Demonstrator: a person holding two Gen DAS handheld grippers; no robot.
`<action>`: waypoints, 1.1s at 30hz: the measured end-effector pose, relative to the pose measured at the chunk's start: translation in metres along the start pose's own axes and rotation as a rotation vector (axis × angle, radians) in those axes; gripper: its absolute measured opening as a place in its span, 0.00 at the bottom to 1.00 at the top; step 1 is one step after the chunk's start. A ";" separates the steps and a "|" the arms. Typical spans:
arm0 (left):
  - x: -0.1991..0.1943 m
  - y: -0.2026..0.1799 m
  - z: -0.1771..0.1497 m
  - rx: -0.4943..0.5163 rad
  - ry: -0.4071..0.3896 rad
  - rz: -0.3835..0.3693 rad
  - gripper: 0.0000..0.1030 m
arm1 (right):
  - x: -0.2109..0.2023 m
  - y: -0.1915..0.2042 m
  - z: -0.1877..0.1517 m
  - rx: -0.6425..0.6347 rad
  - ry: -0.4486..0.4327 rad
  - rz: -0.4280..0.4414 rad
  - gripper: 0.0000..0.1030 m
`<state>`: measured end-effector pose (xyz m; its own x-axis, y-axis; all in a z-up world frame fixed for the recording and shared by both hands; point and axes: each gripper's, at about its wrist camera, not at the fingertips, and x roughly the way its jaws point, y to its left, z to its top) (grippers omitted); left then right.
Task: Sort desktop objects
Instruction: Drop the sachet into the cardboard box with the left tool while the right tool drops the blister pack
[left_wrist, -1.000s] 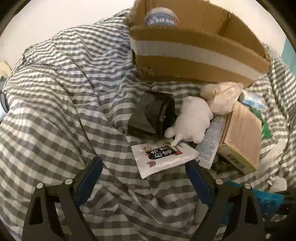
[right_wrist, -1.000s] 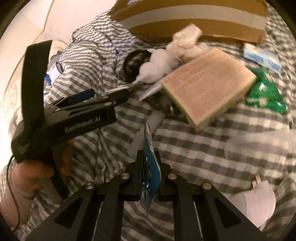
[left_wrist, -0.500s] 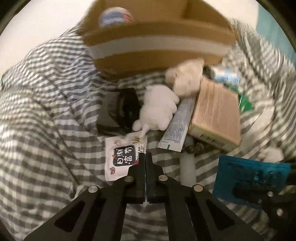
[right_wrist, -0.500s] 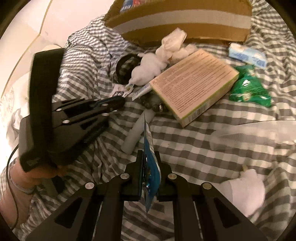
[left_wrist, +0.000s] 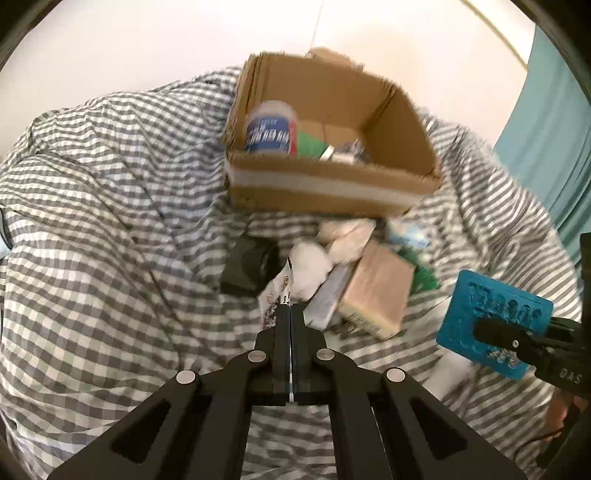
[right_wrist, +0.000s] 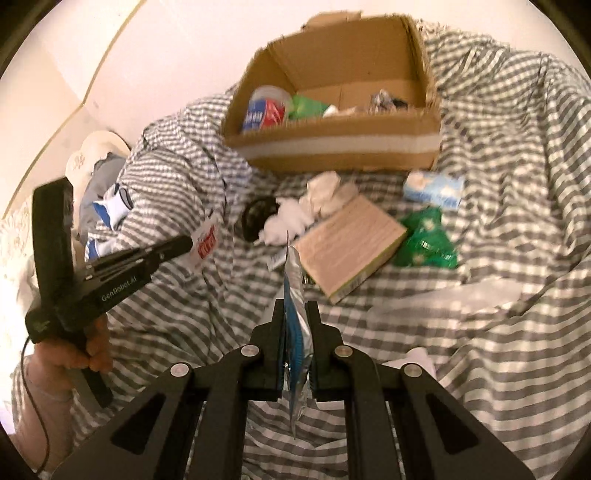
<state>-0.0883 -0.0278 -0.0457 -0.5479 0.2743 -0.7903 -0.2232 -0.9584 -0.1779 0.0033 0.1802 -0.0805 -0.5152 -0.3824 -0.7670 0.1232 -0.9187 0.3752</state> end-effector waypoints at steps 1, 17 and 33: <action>-0.005 -0.003 0.005 0.007 -0.016 -0.001 0.00 | -0.004 0.002 0.006 -0.005 -0.014 0.001 0.08; 0.022 -0.050 0.176 0.080 -0.169 -0.088 0.00 | 0.012 -0.004 0.197 -0.123 -0.155 -0.087 0.08; 0.084 -0.041 0.174 0.053 -0.134 0.146 0.85 | 0.032 -0.056 0.226 -0.053 -0.200 -0.187 0.64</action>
<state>-0.2656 0.0488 -0.0026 -0.6789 0.1444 -0.7199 -0.1739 -0.9842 -0.0334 -0.2119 0.2418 -0.0087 -0.6896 -0.1838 -0.7005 0.0517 -0.9773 0.2055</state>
